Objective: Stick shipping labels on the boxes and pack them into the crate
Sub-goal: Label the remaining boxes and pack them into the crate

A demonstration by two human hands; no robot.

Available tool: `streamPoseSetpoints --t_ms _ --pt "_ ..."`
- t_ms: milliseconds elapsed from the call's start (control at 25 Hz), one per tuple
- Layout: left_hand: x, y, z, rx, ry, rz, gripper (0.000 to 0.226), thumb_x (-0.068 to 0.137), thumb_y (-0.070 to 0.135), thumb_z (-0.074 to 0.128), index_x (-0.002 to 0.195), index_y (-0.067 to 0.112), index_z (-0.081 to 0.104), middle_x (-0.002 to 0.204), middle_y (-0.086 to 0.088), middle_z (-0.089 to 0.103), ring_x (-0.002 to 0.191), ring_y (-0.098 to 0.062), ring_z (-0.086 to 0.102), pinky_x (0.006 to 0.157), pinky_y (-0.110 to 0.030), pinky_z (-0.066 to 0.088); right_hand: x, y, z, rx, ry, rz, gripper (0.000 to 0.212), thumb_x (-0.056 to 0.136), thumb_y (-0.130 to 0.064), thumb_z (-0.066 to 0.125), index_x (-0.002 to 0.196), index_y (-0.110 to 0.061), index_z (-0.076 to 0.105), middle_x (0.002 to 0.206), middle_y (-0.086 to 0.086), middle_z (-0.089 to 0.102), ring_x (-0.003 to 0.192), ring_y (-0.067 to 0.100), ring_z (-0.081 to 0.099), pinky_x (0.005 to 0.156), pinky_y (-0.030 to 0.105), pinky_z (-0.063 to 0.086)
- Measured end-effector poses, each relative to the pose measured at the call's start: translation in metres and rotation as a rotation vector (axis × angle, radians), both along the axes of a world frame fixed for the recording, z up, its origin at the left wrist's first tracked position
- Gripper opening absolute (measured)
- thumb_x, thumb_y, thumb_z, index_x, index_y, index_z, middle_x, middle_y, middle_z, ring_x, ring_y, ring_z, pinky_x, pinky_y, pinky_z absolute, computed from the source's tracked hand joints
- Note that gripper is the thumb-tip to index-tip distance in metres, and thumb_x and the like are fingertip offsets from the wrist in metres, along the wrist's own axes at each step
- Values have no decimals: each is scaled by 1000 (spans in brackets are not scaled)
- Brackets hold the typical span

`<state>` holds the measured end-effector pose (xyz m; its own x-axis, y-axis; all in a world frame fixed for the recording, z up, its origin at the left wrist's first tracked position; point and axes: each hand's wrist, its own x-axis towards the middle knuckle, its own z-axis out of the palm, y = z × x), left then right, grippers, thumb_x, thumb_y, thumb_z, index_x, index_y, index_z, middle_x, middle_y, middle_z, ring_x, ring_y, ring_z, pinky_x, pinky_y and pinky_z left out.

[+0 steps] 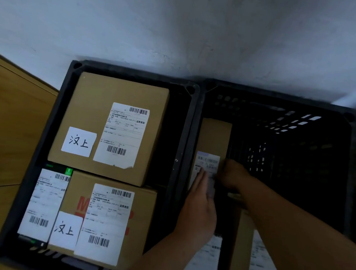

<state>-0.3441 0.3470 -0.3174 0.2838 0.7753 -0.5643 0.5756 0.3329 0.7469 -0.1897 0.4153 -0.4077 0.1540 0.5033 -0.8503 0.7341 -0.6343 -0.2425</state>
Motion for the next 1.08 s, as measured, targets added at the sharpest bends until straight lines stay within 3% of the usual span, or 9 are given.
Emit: streamPoseSetpoints --t_ms 80,160,320,400,480,640,800,920,1080 --pt "-6 -6 14 -17 -51 -3 57 109 6 30 161 26 19 166 18 16 149 7 16 115 -3 9 5 -13 31 279 -37 -55 34 97 -30 62 123 -8 59 118 14 67 102 29 66 83 36 57" --pt "-14 -10 35 11 -111 7 54 109 4 29 158 26 31 163 16 29 146 7 27 121 -11 18 7 -31 70 535 -38 -102 29 97 -26 60 121 -11 60 113 11 69 99 26 66 84 40 58" --pt "-29 -4 65 122 -118 55 52 108 0 32 151 25 45 155 15 44 142 6 37 122 -25 29 -7 -71 122 694 48 110 41 97 -35 60 134 -17 60 125 1 68 115 19 60 112 36 41" --pt "-36 -2 79 173 -42 41 50 107 1 34 150 23 47 152 13 46 136 13 39 118 -14 29 -18 -90 138 712 36 152 44 98 -38 59 139 -21 57 130 -4 65 123 17 54 120 29 23" --pt "-40 -6 94 196 63 -46 45 108 8 39 150 23 47 149 12 48 126 21 40 107 -2 30 -22 -106 156 746 13 156 42 98 -36 58 138 -24 57 129 -6 65 121 14 54 121 29 23" --pt "-26 -27 145 386 288 -381 38 107 34 43 144 31 51 140 15 51 125 0 46 104 -14 37 9 -144 223 727 -87 235 43 96 -32 50 138 -26 56 131 -6 61 124 15 53 113 28 31" --pt "39 -41 233 588 367 -551 43 100 55 39 141 43 46 138 24 48 129 2 44 104 -15 35 61 -197 331 731 -367 231 52 83 -37 57 134 -26 58 125 -7 62 118 16 59 102 29 44" --pt "101 -64 298 740 301 -628 48 96 63 37 141 47 44 138 27 46 131 3 43 102 -17 34 97 -254 407 850 -577 88 53 52 -43 76 102 -27 73 92 -9 68 83 13 70 70 23 56" --pt "196 -120 375 908 138 -745 50 96 63 38 141 42 46 137 23 49 129 -2 47 103 -21 37 154 -340 491 845 -829 -130 56 45 -46 84 97 -26 75 86 -10 68 75 13 70 62 26 57"
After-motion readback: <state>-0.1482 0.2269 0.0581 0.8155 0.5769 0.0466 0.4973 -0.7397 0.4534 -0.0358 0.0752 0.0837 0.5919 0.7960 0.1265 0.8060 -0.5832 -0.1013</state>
